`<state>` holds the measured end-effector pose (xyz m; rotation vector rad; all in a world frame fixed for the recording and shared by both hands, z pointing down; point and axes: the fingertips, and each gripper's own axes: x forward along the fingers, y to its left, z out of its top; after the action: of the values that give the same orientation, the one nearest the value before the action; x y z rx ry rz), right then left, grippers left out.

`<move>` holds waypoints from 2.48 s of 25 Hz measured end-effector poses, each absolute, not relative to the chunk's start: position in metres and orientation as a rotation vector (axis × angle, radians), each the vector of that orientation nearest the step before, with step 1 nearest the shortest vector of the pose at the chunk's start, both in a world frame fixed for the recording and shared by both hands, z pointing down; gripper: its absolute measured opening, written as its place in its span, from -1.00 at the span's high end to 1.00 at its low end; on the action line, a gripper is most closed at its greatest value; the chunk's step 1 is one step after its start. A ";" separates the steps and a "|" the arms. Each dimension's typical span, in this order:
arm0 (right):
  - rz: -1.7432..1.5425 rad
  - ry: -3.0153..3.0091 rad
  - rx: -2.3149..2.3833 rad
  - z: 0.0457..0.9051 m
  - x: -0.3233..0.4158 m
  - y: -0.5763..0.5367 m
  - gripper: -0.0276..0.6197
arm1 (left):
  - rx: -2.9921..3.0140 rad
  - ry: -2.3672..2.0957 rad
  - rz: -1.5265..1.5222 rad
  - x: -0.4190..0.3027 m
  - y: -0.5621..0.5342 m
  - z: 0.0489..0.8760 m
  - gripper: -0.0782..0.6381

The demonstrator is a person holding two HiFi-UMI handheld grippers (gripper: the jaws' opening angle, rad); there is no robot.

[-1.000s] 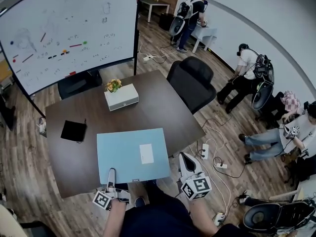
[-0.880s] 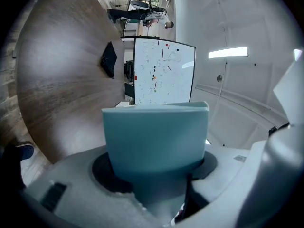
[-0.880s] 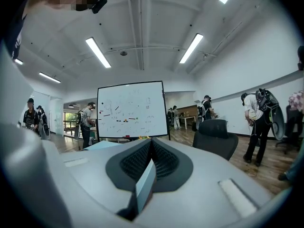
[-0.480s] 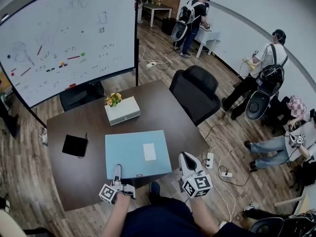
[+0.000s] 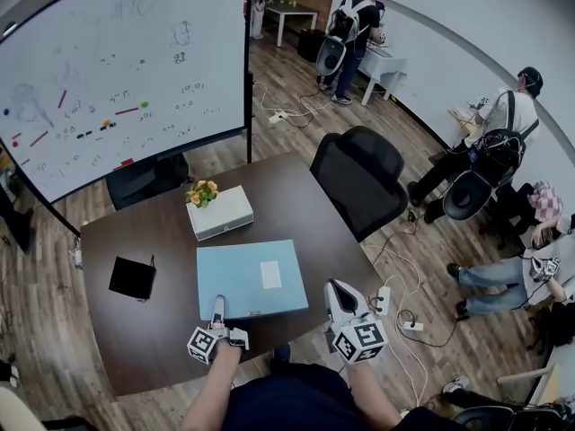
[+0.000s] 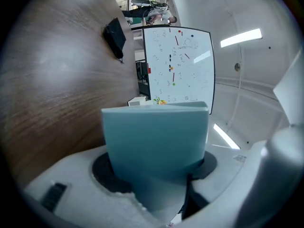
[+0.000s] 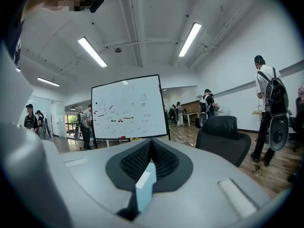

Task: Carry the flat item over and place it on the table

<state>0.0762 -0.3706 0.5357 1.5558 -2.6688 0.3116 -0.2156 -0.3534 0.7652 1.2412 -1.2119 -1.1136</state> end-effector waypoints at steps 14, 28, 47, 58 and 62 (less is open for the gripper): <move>0.373 -2.676 1.497 0.552 0.076 -0.419 0.91 | 1.102 -1.299 -1.080 -0.229 -0.416 0.831 0.05; 0.382 -2.665 1.479 0.557 0.075 -0.418 0.91 | 1.013 -1.266 -1.093 -0.230 -0.437 0.869 0.04; 0.425 -2.705 1.453 0.557 0.073 -0.412 0.91 | 0.649 -1.508 -0.727 -0.236 -0.408 0.888 -0.73; 0.414 -2.733 1.436 0.551 0.065 -0.409 0.90 | 0.819 -1.427 -0.933 -0.217 -0.404 0.799 -0.73; 0.413 -2.739 1.434 0.549 0.062 -0.404 0.90 | 0.994 -1.326 -1.131 -0.213 -0.419 0.745 -0.68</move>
<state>0.0619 -0.4044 0.5493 1.4343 -2.7388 0.4127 -0.2128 -0.4195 0.7452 0.9940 -1.3261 -1.1313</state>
